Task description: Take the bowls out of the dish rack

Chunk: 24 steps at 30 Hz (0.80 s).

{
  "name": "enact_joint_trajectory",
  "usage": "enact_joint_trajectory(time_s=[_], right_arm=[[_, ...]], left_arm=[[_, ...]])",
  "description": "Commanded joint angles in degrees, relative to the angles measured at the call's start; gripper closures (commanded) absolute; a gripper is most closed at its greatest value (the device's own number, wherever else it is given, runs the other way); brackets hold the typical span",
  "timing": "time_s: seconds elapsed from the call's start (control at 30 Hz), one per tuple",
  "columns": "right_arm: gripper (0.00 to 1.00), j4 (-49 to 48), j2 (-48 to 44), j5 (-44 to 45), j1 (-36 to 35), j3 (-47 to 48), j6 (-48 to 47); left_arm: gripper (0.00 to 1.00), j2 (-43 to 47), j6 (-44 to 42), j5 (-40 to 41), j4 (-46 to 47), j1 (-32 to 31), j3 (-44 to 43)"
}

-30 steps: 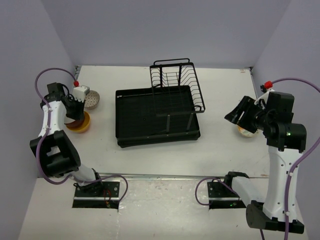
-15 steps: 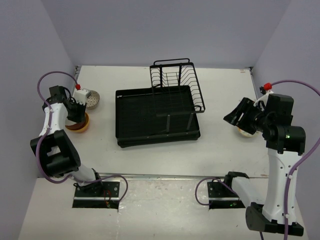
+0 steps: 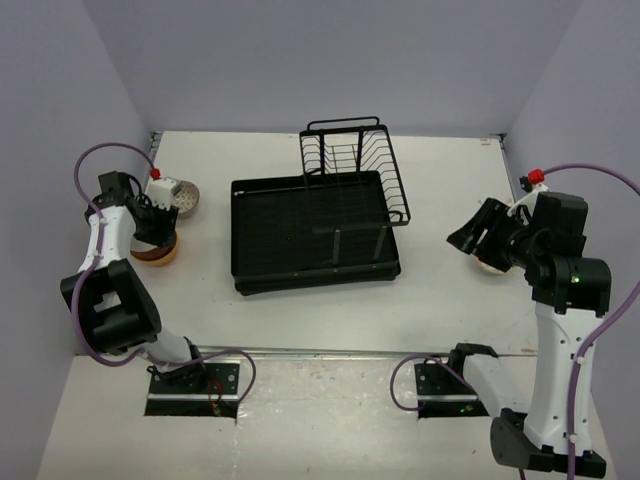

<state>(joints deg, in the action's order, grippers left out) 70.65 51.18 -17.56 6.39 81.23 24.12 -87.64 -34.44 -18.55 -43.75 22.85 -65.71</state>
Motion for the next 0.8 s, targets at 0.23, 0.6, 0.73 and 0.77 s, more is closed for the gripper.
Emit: enact_joint_trajectory(time_s=[0.23, 0.6, 0.73, 0.77], right_arm=[[0.4, -3.2, -1.0, -1.1, -0.2, -2.0, -1.6], [0.12, -3.2, -1.3, 1.6, -0.2, -2.5, -2.5], [0.01, -3.6, -1.8, 3.4, -0.2, -3.1, -3.5], [0.01, -3.8, -2.0, 3.8, -0.2, -3.4, -4.0]], left_arm=[[0.26, 5.7, 2.4, 1.1, -1.5, 0.4, -3.8], [0.0, 6.3, 4.6, -6.1, -11.0, 0.4, -25.4], [0.0, 5.6, 7.3, -10.2, -13.3, 0.4, -30.3], [0.0, 6.0, 7.5, -10.6, -13.4, 0.4, -30.4]])
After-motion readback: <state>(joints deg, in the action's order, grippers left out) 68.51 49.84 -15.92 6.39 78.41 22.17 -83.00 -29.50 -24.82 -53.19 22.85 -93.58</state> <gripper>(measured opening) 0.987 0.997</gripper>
